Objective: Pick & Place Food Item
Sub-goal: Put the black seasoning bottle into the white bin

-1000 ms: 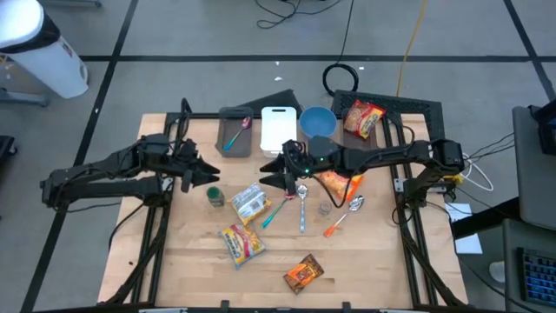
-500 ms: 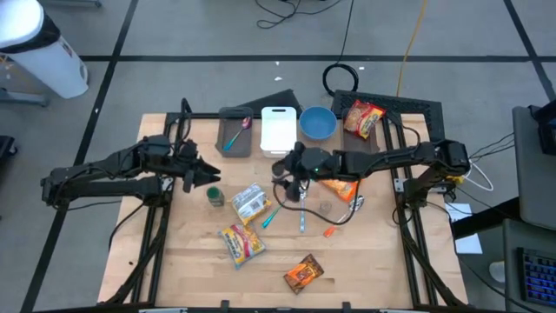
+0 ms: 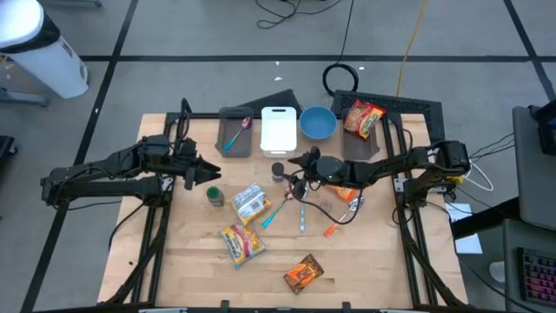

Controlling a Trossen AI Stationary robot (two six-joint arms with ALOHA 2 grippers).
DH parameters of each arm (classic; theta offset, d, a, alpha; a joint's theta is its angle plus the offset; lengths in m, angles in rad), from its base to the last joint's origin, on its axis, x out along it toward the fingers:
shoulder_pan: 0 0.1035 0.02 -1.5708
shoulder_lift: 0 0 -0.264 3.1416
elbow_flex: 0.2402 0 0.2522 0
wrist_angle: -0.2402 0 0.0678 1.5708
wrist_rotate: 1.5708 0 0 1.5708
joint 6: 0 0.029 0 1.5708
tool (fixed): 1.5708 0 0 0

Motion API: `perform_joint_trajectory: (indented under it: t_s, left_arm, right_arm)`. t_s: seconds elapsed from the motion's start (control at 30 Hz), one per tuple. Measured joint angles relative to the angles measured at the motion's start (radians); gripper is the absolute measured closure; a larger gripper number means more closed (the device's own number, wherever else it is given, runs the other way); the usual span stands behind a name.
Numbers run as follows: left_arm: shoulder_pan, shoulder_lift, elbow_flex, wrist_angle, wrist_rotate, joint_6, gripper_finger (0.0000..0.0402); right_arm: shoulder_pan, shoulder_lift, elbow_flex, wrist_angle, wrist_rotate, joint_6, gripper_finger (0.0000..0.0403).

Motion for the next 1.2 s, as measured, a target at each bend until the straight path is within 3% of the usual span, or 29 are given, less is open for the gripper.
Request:
perform_joint_trajectory:
  t_s: [0.33, 0.67, 1.2]
  left_arm:
    - [0.000, 0.056, 0.000, 0.048, -0.061, 0.026, 0.0172]
    - [0.000, 0.152, 0.000, 0.178, -0.050, 0.038, 0.0172]
    - [0.001, 0.156, 0.000, 0.188, -0.039, 0.034, 0.0172]
  right_arm:
    - [0.000, 0.021, -0.059, 0.030, -0.004, -0.003, 0.0124]
    - [-0.002, 0.152, -0.056, 0.161, -0.006, 0.053, 0.0124]
    - [-0.005, 0.230, -0.018, 0.226, -0.048, 0.039, 0.0124]
